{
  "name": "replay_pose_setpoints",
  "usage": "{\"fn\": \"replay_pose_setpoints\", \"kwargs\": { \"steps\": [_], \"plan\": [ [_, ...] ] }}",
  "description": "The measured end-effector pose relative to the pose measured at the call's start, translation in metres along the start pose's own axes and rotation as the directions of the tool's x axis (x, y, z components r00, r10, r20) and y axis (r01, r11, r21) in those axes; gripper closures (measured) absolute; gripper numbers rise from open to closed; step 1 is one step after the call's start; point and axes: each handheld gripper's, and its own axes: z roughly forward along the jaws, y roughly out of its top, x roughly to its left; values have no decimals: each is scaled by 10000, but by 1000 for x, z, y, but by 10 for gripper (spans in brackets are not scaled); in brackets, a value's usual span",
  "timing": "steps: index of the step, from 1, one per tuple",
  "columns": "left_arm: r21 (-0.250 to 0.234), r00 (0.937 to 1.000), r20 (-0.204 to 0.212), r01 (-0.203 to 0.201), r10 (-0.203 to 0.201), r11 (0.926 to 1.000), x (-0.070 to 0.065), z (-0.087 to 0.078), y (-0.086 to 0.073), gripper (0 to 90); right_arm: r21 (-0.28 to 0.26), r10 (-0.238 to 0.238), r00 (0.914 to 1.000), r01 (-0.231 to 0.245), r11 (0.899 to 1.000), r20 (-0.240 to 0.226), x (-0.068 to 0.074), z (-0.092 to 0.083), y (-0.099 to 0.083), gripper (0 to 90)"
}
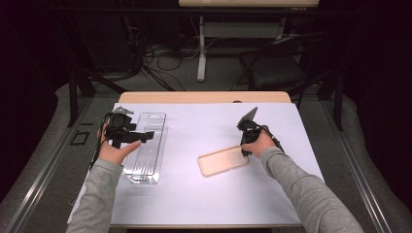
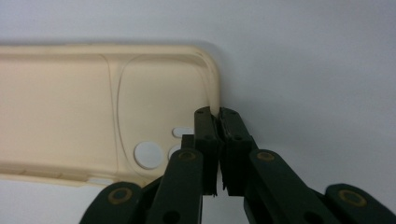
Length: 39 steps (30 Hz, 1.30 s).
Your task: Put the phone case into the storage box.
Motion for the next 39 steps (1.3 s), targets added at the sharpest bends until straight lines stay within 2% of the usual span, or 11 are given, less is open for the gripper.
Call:
{"fn": "replay_pose_setpoints", "kwargs": {
  "steps": [14, 24, 26, 27, 32, 33, 35, 37, 38, 39],
  "plan": [
    [-32, 10000, -12, 79, -79, 10000, 1, -1, 0, 185, -171, -7, 9998, 4, 9999, -210, -1, -1, -1, 877],
    [-26, 10000, 2, 83, -83, 10000, 1, -1, 0, 185, -89, -31, 9997, 29, 10000, -262, -2, -5, -1, 879],
    [-49, 10000, -2, 78, -78, 10000, 1, -1, 0, 185, -51, 99, 9995, -101, 9999, -314, -1, -6, -2, 879],
    [-48, 10000, 3, 62, -62, 10000, 1, -2, 0, 184, -226, -58, 9992, 49, 9997, -388, -3, -6, -2, 880],
    [-111, 10000, -20, 52, -53, 9999, 0, -2, 0, 185, -289, 29, 9989, -43, 9996, -478, -3, -10, -4, 880],
    [-106, 10000, -19, 44, -44, 9999, 0, -2, 0, 184, -677, -1, 9975, -46, 9977, -701, -4, -9, -5, 880],
    [-112, 10000, -22, 46, -46, 9999, 0, -2, 0, 184, -688, 59, 9972, -111, 9976, -751, -4, -10, -5, 880],
    [-117, 10000, -23, 58, -58, 9999, 0, -2, 0, 185, -365, -24, 9985, 4, 9993, -554, -5, -15, -4, 880],
    [-97, 10000, -36, 58, -58, 9999, 1, -2, 0, 185, -365, -24, 9985, 4, 9993, -554, -5, -15, -4, 880],
    [-101, 10000, -46, 56, -57, 9999, 1, -2, 0, 184, -711, -53, 9972, 0, 9975, -743, -6, -15, -6, 880]
  ]
}}
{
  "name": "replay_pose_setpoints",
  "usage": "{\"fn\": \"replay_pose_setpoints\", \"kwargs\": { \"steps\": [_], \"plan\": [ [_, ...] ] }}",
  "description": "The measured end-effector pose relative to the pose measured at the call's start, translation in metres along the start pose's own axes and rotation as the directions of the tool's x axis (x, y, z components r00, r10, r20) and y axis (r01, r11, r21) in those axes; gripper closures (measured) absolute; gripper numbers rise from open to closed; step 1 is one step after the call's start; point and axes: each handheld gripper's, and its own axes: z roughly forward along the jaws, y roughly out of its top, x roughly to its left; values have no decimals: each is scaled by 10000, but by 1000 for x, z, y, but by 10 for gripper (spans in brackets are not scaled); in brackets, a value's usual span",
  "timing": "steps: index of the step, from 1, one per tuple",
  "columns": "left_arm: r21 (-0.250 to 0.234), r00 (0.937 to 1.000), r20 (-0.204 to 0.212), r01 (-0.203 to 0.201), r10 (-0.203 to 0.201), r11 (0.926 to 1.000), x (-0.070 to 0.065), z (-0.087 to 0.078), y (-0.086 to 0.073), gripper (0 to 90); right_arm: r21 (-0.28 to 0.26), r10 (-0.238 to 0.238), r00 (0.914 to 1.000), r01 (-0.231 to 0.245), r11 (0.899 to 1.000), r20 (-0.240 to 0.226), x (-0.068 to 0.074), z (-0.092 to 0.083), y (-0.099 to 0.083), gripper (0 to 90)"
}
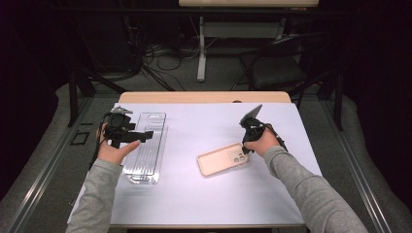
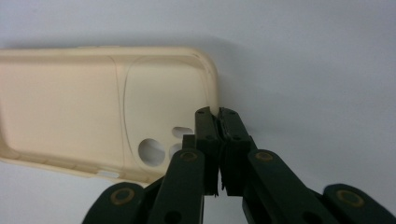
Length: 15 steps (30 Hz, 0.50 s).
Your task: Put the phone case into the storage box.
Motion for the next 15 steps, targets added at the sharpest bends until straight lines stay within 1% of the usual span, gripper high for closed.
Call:
{"fn": "replay_pose_setpoints", "kwargs": {
  "steps": [1, 2, 3, 4, 7, 8, 9, 10, 12, 13, 14, 15],
  "plan": [
    [1, 10000, 0, 7, -7, 10000, 0, 0, 0, 184, 0, 0, 10000, 0, 10000, 0, 0, 0, 0, 880],
    [0, 10000, 1, 9, -9, 10000, 0, 0, 0, 184, -682, 265, 9986, -296, 9972, -461, 0, 3, -3, 880],
    [-18, 10000, 5, 11, -11, 10000, 0, 0, 0, 185, -478, 112, 9994, -127, 9988, -320, 0, -1, -2, 880],
    [-13, 10000, 6, -3, 3, 10000, 0, 0, 0, 185, -121, -12, 9999, 11, 9999, -106, 0, -5, -1, 880],
    [-12, 10000, 7, -2, 2, 10000, 0, 0, 0, 184, 10, -59, 10000, 59, 10000, -11, 0, -10, -1, 880],
    [-22, 10000, -7, -40, 40, 10000, -1, -1, 0, 184, -838, -7, 9990, -31, 9965, -443, -1, -8, -3, 879],
    [-22, 10000, -7, -40, 40, 10000, -1, -1, 0, 184, -838, -7, 9990, -31, 9965, -443, -1, -8, -3, 879],
    [-36, 10000, 7, -44, 44, 10000, -1, -1, 0, 184, -911, 138, 9987, -183, 9957, -499, 0, -9, -4, 879],
    [-68, 10000, 13, -75, 75, 9999, -2, -1, 0, 184, -462, -166, 9997, 157, 9988, -188, 1, -17, -3, 880],
    [-74, 10000, 47, -69, 69, 9999, -2, -1, 0, 184, -462, -166, 9997, 157, 9988, -188, 1, -17, -3, 880],
    [-110, 10000, 61, -77, 78, 9999, -3, -2, 1, 184, -684, -120, 9992, 94, 9976, -373, 1, -19, -4, 879],
    [-126, 9999, 83, -97, 98, 9999, -3, -2, 1, 184, -684, -120, 9992, 94, 9976, -373, 1, -19, -4, 879]
  ]
}}
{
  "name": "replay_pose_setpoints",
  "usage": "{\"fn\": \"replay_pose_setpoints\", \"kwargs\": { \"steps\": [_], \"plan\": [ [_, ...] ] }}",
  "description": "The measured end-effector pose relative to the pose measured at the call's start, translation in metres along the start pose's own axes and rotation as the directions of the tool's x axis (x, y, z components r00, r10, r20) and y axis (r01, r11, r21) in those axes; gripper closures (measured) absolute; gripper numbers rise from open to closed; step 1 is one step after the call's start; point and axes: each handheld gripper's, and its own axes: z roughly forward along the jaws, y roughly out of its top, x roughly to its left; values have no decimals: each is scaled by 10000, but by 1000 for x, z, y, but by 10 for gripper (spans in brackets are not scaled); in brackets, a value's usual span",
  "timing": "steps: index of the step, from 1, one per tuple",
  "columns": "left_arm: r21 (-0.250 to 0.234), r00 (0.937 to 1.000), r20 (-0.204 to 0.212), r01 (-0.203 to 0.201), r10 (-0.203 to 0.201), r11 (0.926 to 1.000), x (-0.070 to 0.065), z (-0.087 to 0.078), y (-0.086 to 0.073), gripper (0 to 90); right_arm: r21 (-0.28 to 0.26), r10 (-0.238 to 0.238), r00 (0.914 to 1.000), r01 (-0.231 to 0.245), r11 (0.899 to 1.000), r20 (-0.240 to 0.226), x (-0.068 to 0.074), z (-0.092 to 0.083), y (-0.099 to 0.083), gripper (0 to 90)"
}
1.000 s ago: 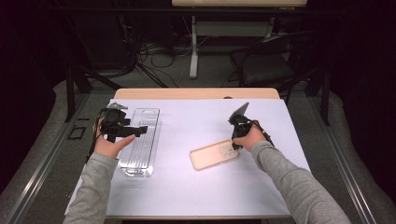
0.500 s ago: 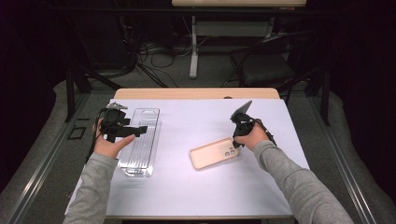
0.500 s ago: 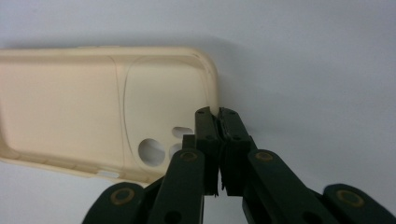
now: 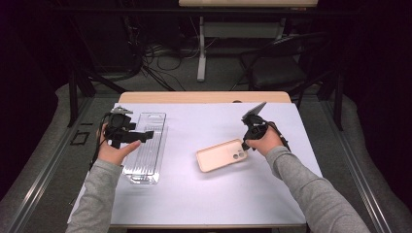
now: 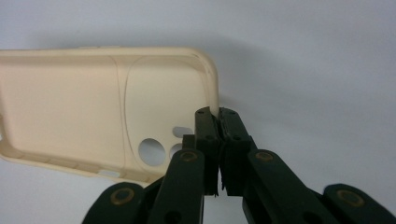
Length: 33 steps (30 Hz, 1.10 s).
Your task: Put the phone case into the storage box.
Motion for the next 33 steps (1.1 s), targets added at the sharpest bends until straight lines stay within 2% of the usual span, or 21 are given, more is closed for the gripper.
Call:
{"fn": "replay_pose_setpoints", "kwargs": {
  "steps": [2, 4, 9, 12, 14, 18, 20, 22, 23, 25, 26, 27, 33],
  "plan": [
    [-136, 9999, 83, -62, 63, 9999, -2, 0, 0, 184, -401, -144, 9998, 139, 9991, -140, 0, -3, -1, 879],
    [-179, 9999, 109, -125, 127, 9998, -3, 0, 0, 184, -403, -153, 9998, 147, 9991, -153, 1, -5, -2, 879],
    [-155, 9992, 321, -218, 223, 9996, -8, 0, 0, 184, -974, -303, 9994, 285, 9948, -169, 3, -12, -5, 879],
    [-243, 9984, 440, -333, 344, 9992, -10, -1, 1, 184, -773, -440, 9990, 438, 9960, -11, 5, -18, -6, 879],
    [-307, 9980, 525, -350, 366, 9989, -12, -1, 1, 184, -1115, -496, 9987, 485, 9926, -75, 7, -20, -9, 879],
    [-325, 9969, 705, -318, 340, 9990, -14, -1, 2, 184, -1102, -640, 9980, 635, 9919, -12, 10, -24, -11, 879],
    [-397, 9967, 760, -251, 280, 9989, -16, -1, 2, 184, -1272, -816, 9966, 822, 9885, 98, 13, -26, -13, 878],
    [-380, 9956, 883, -266, 299, 9989, -18, -1, 2, 184, -1147, -924, 9955, 944, 9889, 226, 15, -28, -13, 878],
    [-393, 9950, 951, -284, 320, 9988, -19, -1, 3, 184, -1387, -995, 9948, 1016, 9851, 214, 17, -29, -14, 878],
    [-384, 9940, 1034, -330, 368, 9987, -22, 0, 3, 184, -1425, -966, 9950, 990, 9848, 241, 19, -30, -15, 878],
    [-375, 9932, 1096, -343, 382, 9987, -23, 1, 3, 184, -1504, -1182, 9925, 1217, 9811, 323, 22, -31, -15, 878],
    [-376, 9920, 1187, -388, 431, 9985, -25, 1, 3, 184, -1600, -1197, 9922, 1236, 9794, 335, 23, -31, -15, 878],
    [-465, 9883, 1478, -312, 377, 9984, -29, 2, 4, 184, -1654, -1436, 9877, 1521, 9744, 623, 29, -37, -16, 878]
  ]
}}
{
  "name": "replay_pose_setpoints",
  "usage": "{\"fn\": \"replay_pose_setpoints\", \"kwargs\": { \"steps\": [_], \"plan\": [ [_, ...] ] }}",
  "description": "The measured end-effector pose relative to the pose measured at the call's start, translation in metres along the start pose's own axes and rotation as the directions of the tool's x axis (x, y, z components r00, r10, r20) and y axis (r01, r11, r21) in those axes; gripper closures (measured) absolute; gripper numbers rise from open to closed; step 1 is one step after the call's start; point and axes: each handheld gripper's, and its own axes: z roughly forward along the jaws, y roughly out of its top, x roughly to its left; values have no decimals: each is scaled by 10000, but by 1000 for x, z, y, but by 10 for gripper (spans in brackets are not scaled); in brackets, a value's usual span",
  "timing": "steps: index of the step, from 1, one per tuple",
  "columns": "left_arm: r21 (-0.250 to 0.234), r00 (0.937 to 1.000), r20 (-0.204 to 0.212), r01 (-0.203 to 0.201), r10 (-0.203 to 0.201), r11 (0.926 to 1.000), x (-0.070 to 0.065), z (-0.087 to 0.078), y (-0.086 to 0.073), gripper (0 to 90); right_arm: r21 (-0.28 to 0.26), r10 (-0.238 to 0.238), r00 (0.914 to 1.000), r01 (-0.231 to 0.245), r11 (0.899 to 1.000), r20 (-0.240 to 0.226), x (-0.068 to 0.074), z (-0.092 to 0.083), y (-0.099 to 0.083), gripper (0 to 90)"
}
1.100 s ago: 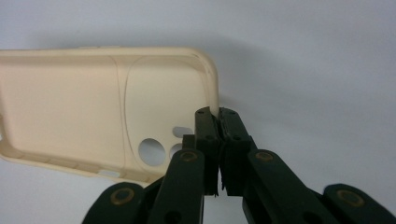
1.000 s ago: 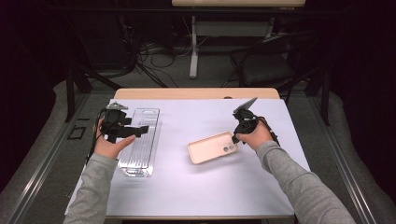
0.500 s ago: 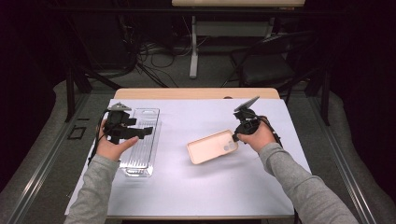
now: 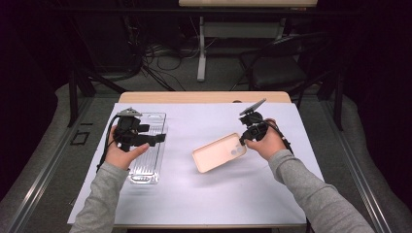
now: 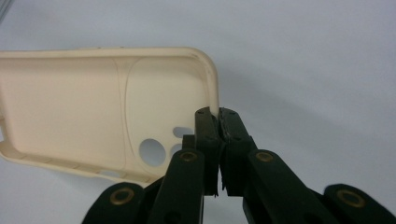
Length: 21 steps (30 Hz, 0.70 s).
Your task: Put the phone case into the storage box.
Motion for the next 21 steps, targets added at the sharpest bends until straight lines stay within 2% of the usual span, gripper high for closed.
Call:
{"fn": "replay_pose_setpoints", "kwargs": {
  "steps": [5, 10, 14, 16, 17, 21],
  "plan": [
    [8, 9996, 272, 29, -29, 10000, -3, 1, 1, 184, -60, -199, 9998, 200, 9998, 90, 4, -2, 0, 877],
    [193, 9994, 340, -110, 103, 9998, -6, 5, 0, 184, -142, -373, 9992, 375, 9992, 143, 10, -5, 1, 877],
    [207, 9990, 450, -61, 51, 9998, -9, 7, 0, 183, -210, -583, 9982, 586, 9981, 141, 13, -7, 2, 877],
    [233, 9981, 609, -91, 76, 9997, -11, 9, 0, 171, -248, -678, 9976, 681, 9974, 161, 17, -8, 3, 877],
    [237, 9965, 823, -146, 126, 9996, -13, 10, 0, 159, -281, -728, 9972, 732, 9969, 144, 18, -9, 3, 878],
    [267, 9946, 999, -316, 288, 9991, -17, 12, 0, 152, -317, -859, 9962, 862, 9958, 122, 22, -10, 4, 877]
  ]
}}
